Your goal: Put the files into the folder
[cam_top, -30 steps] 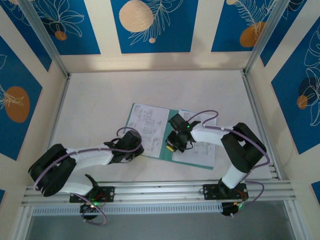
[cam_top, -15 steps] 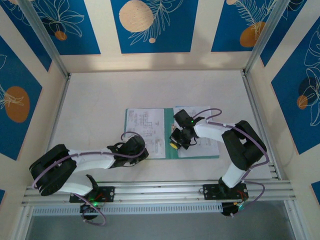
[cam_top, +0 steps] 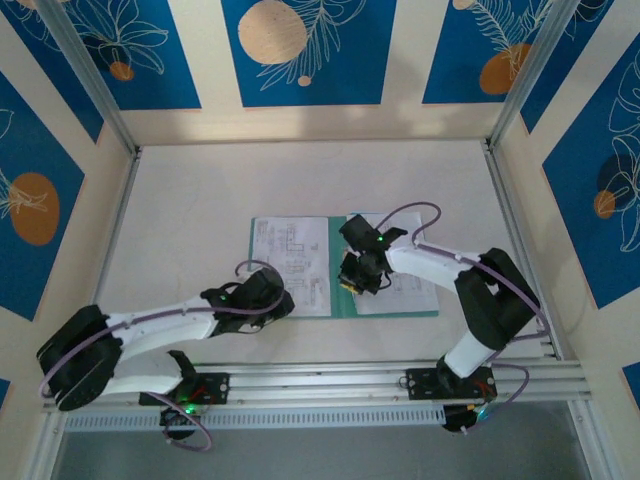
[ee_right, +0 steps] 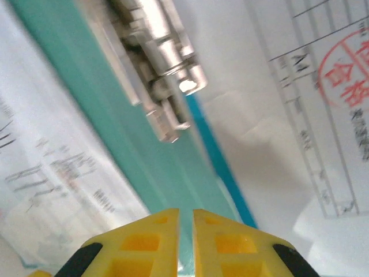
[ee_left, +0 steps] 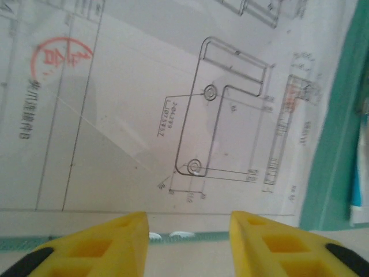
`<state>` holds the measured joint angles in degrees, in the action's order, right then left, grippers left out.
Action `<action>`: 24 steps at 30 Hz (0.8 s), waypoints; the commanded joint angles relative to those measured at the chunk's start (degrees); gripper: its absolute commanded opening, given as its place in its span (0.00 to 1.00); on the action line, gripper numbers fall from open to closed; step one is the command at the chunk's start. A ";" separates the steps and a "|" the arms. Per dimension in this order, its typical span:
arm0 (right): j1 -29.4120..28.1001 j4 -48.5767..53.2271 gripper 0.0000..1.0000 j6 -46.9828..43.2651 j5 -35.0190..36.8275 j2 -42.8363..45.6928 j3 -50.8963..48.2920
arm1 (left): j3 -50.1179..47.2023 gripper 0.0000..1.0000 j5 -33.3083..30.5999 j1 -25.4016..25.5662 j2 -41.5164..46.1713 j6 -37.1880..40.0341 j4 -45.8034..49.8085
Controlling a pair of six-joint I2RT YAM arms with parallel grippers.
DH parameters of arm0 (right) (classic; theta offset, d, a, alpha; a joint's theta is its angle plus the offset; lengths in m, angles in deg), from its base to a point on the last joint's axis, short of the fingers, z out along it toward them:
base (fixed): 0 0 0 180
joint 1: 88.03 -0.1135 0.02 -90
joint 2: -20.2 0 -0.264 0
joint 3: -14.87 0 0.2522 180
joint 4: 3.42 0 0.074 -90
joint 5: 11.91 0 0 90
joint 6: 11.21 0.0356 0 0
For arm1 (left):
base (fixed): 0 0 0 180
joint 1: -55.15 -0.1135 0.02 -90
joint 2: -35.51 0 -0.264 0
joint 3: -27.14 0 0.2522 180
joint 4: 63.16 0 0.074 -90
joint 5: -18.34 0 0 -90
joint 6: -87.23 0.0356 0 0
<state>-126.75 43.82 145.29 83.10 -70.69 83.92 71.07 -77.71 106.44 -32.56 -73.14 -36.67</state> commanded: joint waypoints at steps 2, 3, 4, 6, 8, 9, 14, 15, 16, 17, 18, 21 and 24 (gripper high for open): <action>-1.50 3.59 0.16 0.60 2.49 3.64 -1.51 | 1.13 0.46 1.44 -6.61 6.69 8.63 12.31; -1.82 3.25 0.15 1.01 2.22 3.90 -2.26 | 0.85 0.47 2.60 -8.99 8.14 10.35 13.77; -2.12 2.80 0.15 1.34 2.04 4.09 -3.07 | 0.73 0.50 4.04 -11.48 9.73 12.61 15.16; -2.30 2.04 0.15 1.91 1.60 4.08 -4.27 | 0.87 0.53 6.40 -15.77 12.02 16.94 17.84; -2.11 0.78 0.14 2.40 0.71 3.50 -5.30 | 0.82 0.56 9.69 -20.42 12.87 21.16 19.10; -1.96 0.02 0.14 2.39 0.17 3.09 -5.64 | 0.68 0.56 11.64 -22.47 12.85 22.58 19.04; -1.89 -1.10 0.12 2.23 -1.62 -0.86 -4.34 | -0.32 0.57 21.18 -30.84 8.43 28.12 14.84; -1.84 -1.36 0.12 2.31 -1.74 -1.33 -4.22 | -0.24 0.57 21.81 -31.42 7.29 28.58 14.16; -2.02 -1.56 0.12 2.49 -1.84 -1.63 -4.22 | 0.05 0.57 22.48 -31.78 5.90 29.08 13.49; -2.07 -1.78 0.11 2.71 -1.92 -1.87 -4.18 | 0.36 0.57 22.89 -32.16 4.62 29.63 12.90; -2.24 -1.88 0.11 2.79 -2.03 -1.88 -4.22 | 0.68 0.57 22.94 -32.29 3.47 30.04 12.56; -2.83 -1.95 0.11 2.99 -1.80 -2.24 -3.74 | 1.26 0.56 21.85 -32.39 0.59 31.35 12.14; -3.25 -1.82 0.11 3.35 -1.63 -2.51 -3.81 | 1.03 0.56 21.65 -32.39 -0.68 31.53 10.80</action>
<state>-129.33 41.41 147.45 82.38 -72.48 79.16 71.49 -57.58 74.77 -32.65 -44.09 -24.06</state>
